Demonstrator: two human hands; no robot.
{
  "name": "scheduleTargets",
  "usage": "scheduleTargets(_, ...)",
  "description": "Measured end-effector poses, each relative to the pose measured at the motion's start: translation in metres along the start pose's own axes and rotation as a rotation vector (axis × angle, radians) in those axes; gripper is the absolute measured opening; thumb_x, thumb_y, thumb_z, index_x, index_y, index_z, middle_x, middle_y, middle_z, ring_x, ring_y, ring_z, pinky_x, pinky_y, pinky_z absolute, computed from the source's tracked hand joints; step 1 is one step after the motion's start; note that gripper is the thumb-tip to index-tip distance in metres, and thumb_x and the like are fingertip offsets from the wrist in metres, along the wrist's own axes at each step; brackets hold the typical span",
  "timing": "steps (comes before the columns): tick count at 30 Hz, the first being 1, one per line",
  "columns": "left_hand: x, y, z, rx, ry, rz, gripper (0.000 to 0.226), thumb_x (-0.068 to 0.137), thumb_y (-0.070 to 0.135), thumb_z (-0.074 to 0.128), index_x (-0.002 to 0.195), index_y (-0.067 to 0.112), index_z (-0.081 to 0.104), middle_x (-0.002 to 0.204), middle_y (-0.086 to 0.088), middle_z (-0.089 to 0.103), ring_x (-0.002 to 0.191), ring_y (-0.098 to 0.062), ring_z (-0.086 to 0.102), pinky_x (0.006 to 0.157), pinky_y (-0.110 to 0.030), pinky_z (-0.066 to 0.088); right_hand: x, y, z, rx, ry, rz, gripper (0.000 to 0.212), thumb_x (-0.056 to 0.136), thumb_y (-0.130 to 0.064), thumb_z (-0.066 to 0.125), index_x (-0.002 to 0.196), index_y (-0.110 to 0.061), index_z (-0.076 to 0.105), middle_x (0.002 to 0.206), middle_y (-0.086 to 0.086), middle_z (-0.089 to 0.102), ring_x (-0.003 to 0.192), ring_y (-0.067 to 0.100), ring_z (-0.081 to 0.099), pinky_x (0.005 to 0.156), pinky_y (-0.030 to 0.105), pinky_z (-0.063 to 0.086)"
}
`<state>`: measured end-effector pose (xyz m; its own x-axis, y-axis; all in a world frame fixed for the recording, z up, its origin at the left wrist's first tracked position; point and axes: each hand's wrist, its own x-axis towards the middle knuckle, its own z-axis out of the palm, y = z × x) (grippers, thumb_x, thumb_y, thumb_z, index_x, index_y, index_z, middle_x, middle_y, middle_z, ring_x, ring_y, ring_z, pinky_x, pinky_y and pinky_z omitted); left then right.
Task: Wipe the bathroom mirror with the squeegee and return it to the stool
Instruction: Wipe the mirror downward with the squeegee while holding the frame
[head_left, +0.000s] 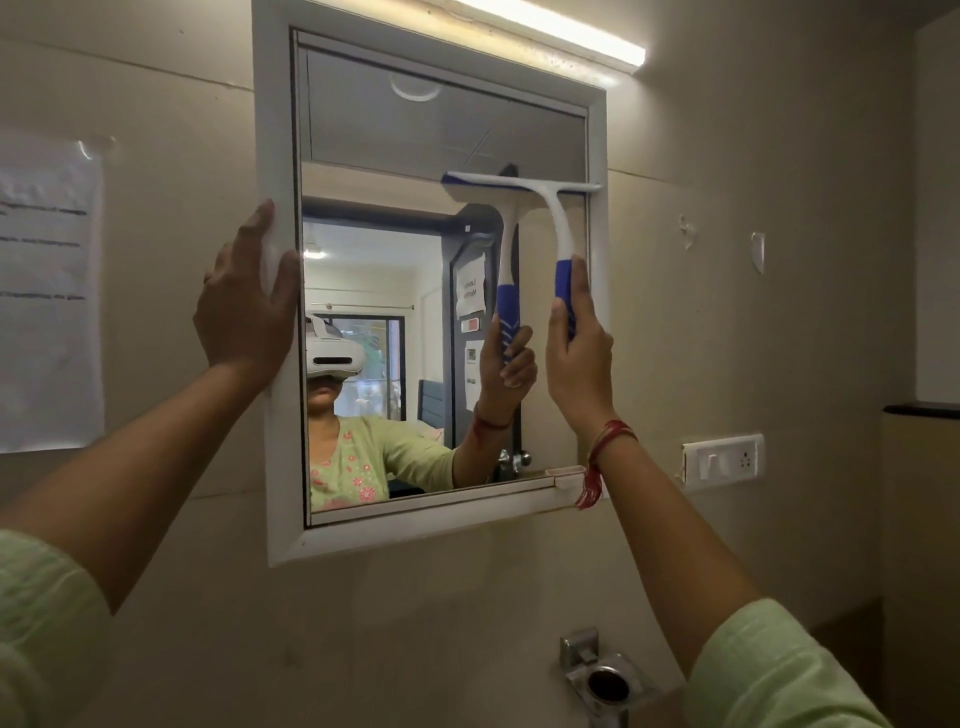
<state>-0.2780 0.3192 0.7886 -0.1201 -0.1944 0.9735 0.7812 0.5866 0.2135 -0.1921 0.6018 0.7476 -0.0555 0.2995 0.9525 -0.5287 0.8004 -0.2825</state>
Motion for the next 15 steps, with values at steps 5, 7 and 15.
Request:
scheduleTargets(5,0.001,0.0,0.0,0.009,-0.003,-0.001,0.047,0.097,0.041,0.04,0.142,0.028,0.033,0.137,-0.009,0.05,0.117,-0.032,0.052,0.089,-0.04,0.044,-0.033,0.004,-0.008,-0.007,-0.016,0.021,0.051,0.099,-0.027,0.036,0.141,-0.037,0.008,0.064,-0.014,0.042,0.053,-0.013,0.05,0.047,0.001,0.04)
scheduleTargets(7,0.001,-0.001,0.0,0.009,-0.003,-0.001,0.047,0.097,0.041,0.039,0.142,0.029,0.033,0.136,-0.009,0.051,0.116,-0.032,0.053,0.089,-0.041,0.045,-0.05,0.007,-0.012,0.001,-0.021,0.022,0.05,0.099,-0.028,0.035,0.138,-0.042,0.008,0.063,-0.013,0.041,0.051,-0.01,0.049,0.046,0.002,0.04)
scheduleTargets(15,0.001,0.0,0.0,0.009,0.001,-0.001,0.047,0.096,0.041,0.039,0.141,0.029,0.033,0.136,-0.008,0.051,0.112,-0.033,0.054,0.088,-0.041,0.045,-0.109,0.022,-0.031,-0.002,-0.086,0.027,0.05,0.094,-0.044,0.029,0.137,-0.054,0.005,0.077,-0.015,0.046,0.062,-0.014,0.053,0.052,0.0,0.041)
